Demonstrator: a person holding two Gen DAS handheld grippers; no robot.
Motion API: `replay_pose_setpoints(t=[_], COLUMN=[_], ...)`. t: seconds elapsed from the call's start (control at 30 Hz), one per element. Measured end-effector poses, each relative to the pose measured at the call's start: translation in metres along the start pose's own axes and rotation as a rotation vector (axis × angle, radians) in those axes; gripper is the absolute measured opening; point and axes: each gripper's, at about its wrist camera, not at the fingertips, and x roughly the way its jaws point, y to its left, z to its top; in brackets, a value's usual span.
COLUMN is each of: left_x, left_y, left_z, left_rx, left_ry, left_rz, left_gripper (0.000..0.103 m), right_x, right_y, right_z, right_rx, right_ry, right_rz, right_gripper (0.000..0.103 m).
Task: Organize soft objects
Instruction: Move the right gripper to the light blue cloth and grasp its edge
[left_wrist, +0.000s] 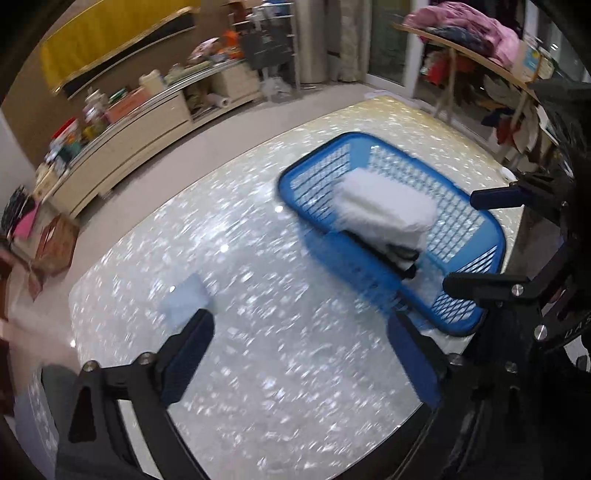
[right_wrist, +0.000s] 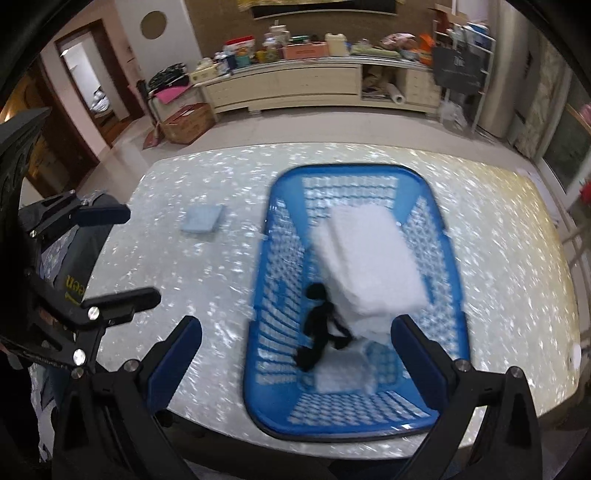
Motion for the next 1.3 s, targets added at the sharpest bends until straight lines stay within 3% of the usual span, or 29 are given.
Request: replay_pose_setpoints(t=[0.4,0.73,1.13,1.3], left_x=[-0.02,-0.009,0.043,0.07], left_y=[0.101,0.167,0.218,0.239], left_z=[-0.076,-0.117,-0.116,-0.108], left_rx=[-0.198,-0.336,-0.414,-0.45], left_ry=[0.008,0.029,0.061,0.076], left_rz=[0.07,0.089,0.087,0.094], left_gripper=[0.103,0.103,0.103,0.103], right_x=[0.064,0.122,0.206,0.24], right_y=[0.077,0.115,0.127,0.13], right_z=[0.034,0.063,0.1,0.114], right_rx=[-0.131,-0.144,-0.058,-0.048], right_ry=[0.055,0.151,0.274,0.312], right_rz=[0.051,0.081,0.079,0.044], right_gripper=[0.103,0.103,0.102,0.087])
